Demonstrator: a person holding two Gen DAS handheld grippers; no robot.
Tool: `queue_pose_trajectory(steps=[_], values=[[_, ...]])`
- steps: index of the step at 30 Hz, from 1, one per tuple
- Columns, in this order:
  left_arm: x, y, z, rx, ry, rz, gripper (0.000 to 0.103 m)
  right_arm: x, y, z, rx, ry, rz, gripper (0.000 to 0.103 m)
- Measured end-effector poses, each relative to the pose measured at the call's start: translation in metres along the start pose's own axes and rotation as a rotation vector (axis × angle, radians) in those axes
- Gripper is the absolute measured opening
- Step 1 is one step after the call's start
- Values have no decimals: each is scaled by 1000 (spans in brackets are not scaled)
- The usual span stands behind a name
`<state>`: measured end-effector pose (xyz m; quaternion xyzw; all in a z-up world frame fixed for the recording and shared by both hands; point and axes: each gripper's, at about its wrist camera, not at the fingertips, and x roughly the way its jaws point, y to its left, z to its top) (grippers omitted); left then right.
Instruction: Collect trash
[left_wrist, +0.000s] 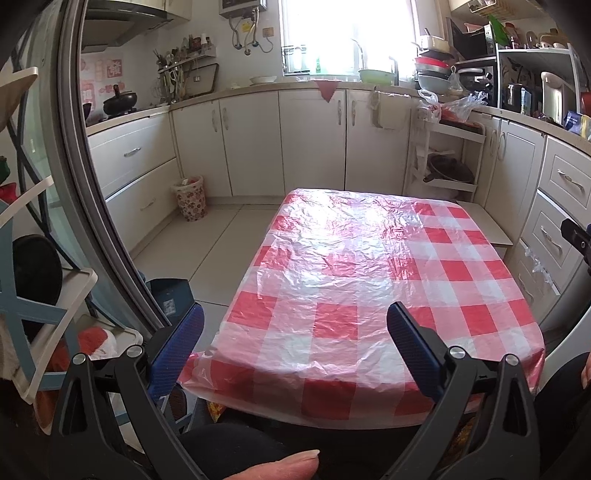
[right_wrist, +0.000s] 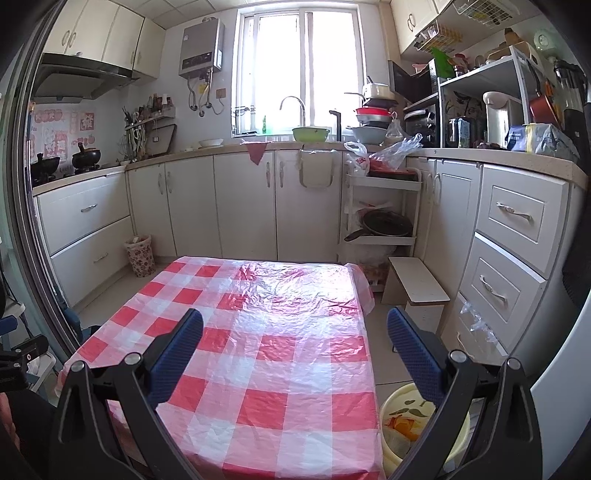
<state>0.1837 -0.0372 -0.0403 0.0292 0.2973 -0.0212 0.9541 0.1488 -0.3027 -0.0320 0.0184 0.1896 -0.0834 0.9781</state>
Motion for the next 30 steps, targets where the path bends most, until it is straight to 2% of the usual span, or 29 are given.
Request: queue_pose_trajectory(steps=[30], values=[[-2, 1, 0, 5, -10, 9, 95, -4, -12, 1, 4, 0, -19, 96]])
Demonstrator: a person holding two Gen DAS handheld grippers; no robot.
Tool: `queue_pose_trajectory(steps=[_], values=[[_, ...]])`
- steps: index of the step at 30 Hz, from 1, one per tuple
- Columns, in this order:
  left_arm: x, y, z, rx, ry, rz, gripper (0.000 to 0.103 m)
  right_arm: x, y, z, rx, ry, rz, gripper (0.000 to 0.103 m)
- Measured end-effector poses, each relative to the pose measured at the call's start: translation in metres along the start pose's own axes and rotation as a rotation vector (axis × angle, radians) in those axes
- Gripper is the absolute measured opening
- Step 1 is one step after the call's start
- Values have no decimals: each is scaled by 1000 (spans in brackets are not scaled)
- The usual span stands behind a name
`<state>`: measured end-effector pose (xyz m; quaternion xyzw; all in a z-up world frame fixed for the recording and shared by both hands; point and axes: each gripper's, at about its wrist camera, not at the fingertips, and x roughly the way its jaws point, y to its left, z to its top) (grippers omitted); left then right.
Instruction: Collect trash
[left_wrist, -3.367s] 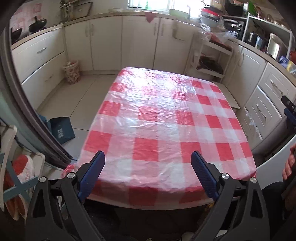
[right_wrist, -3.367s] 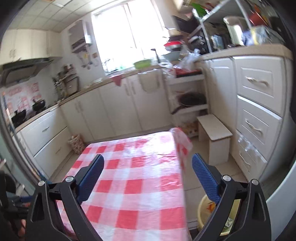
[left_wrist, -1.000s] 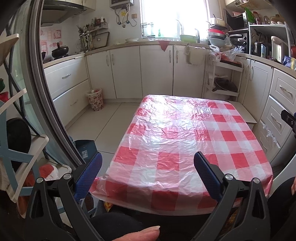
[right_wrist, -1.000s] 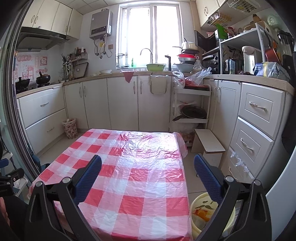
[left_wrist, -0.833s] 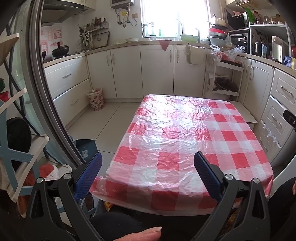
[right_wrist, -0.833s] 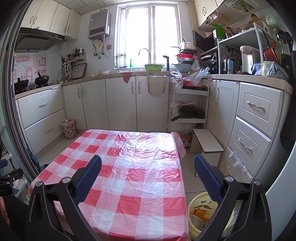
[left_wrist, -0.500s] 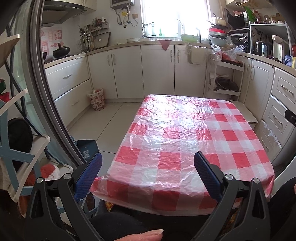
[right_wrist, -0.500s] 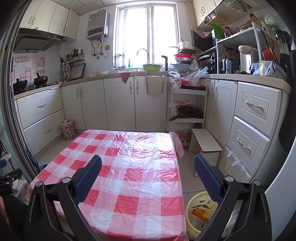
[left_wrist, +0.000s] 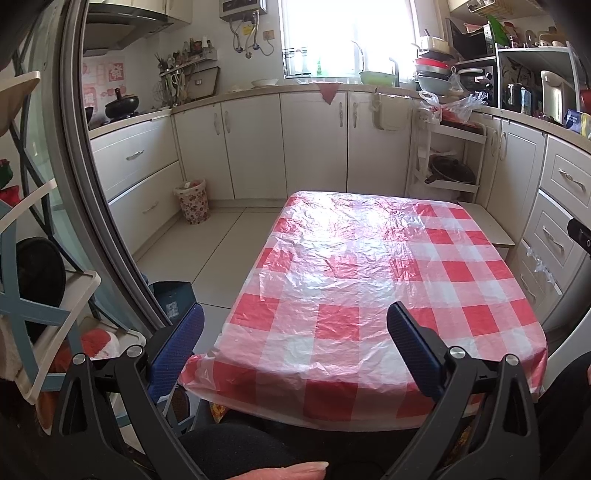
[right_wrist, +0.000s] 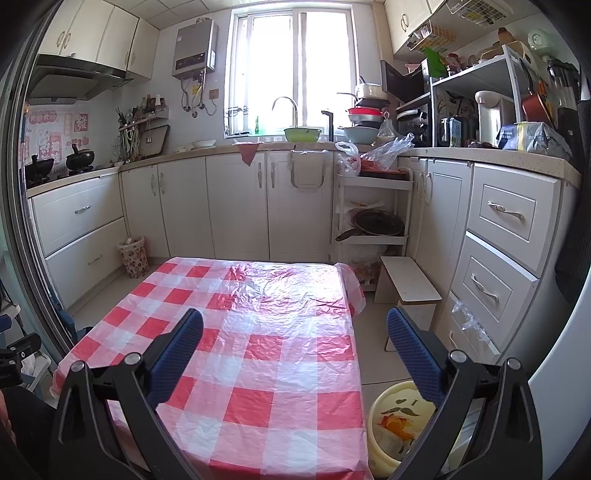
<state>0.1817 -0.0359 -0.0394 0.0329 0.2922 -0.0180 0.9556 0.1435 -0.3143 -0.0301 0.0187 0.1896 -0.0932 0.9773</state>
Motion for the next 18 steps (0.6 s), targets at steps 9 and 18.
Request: queue_pose_trajectory(steps=[9, 18], values=[[0, 0, 0, 4, -4, 0, 95, 1, -1, 0, -3, 3, 0, 96], [-1, 0, 1, 13, -7, 0, 95, 2, -1, -1, -11, 5, 3, 96]])
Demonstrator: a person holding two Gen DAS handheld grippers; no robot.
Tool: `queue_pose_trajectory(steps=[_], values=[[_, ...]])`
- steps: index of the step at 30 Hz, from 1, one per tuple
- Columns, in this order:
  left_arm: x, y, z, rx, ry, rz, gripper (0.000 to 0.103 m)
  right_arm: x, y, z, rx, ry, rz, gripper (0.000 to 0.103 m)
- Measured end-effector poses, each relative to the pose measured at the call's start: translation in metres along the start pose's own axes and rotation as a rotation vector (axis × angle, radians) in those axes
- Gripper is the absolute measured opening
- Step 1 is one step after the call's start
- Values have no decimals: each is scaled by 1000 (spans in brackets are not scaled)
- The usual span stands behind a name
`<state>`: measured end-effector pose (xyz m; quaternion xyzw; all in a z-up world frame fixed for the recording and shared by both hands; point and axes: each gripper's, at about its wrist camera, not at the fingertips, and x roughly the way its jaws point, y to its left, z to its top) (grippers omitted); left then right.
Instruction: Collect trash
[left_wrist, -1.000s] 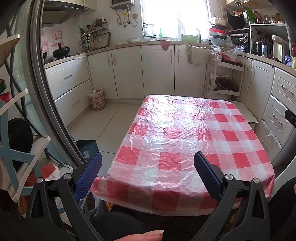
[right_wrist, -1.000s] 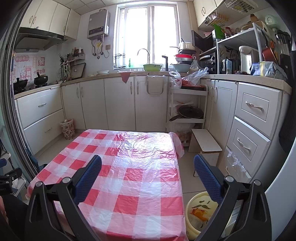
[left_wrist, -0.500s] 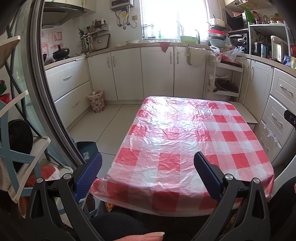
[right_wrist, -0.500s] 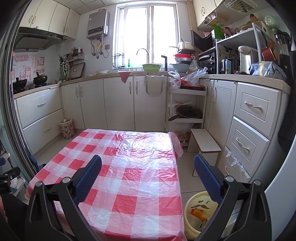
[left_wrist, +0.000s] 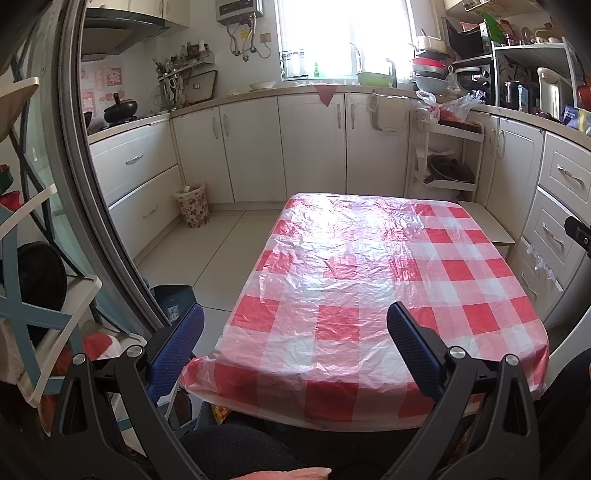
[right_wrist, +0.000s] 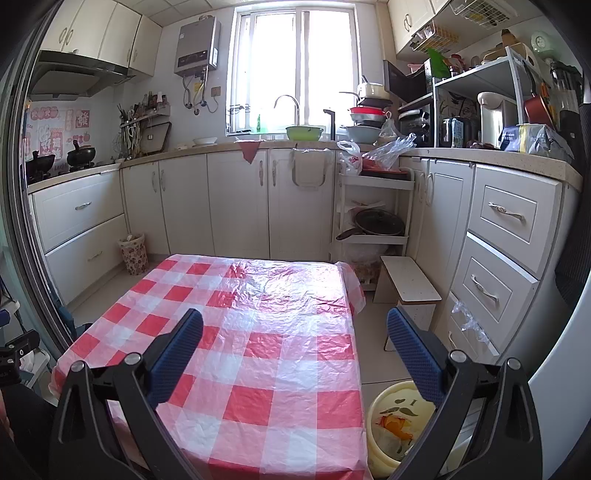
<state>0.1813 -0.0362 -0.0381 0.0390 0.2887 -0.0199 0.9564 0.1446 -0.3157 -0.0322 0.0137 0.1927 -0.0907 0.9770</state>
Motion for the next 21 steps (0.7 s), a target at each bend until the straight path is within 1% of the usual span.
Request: queue_pose_trajectory(steps=[21], values=[[1, 0, 0, 15, -4, 0, 95, 3, -1, -1, -11, 8, 5, 96]])
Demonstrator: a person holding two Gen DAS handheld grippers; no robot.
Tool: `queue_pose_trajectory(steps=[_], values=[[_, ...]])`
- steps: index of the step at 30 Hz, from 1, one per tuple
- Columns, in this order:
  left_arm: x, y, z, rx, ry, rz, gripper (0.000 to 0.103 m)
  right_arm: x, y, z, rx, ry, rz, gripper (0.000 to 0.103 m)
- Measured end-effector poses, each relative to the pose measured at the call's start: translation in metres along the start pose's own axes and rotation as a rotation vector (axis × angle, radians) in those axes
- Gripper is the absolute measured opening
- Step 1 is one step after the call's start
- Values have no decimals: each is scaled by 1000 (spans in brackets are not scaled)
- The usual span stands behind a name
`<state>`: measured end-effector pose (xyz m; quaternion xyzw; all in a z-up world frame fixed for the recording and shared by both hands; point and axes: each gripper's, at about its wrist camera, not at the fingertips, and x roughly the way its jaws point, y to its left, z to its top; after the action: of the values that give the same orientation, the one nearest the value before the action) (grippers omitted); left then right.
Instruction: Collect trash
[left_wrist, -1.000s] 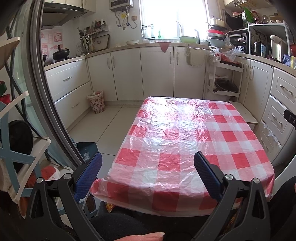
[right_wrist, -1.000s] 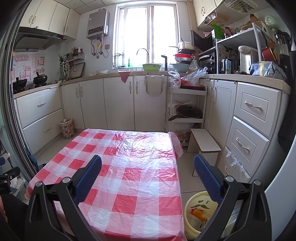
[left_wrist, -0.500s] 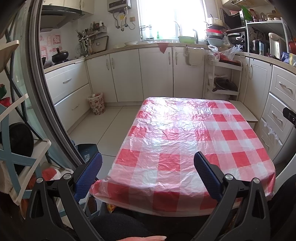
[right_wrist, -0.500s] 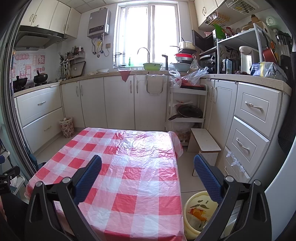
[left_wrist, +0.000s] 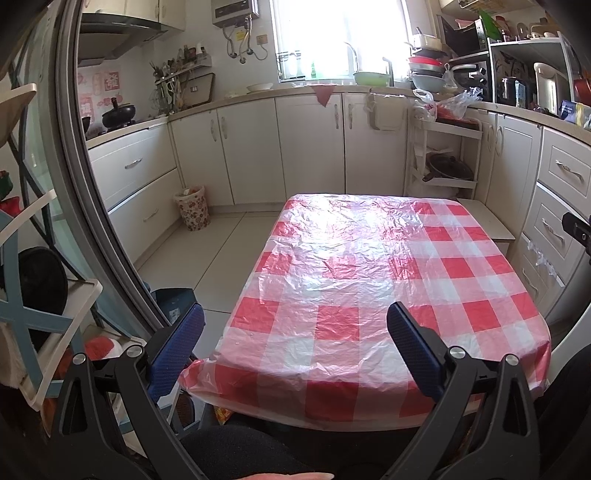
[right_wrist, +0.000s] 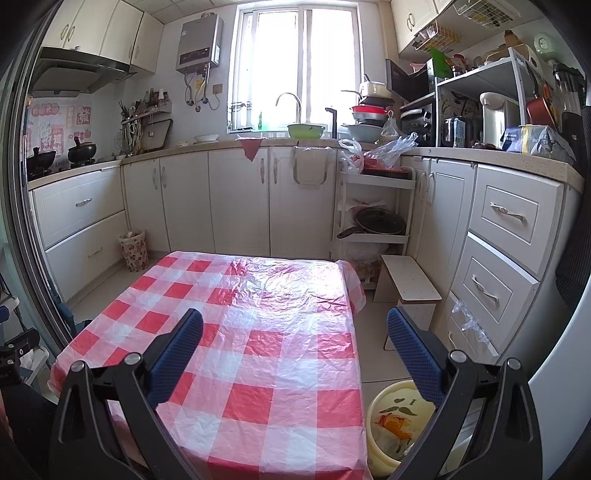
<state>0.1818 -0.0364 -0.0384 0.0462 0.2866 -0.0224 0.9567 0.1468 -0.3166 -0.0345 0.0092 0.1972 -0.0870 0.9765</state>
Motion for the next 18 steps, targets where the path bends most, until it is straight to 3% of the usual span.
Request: queue_pose_trajectory(steps=[10, 18], values=[[-6, -5, -1, 40, -47, 0, 95, 2, 4, -1, -26, 12, 11, 96], [20, -14, 23, 39, 0, -58, 95, 18, 3, 0, -18, 81, 40, 96]])
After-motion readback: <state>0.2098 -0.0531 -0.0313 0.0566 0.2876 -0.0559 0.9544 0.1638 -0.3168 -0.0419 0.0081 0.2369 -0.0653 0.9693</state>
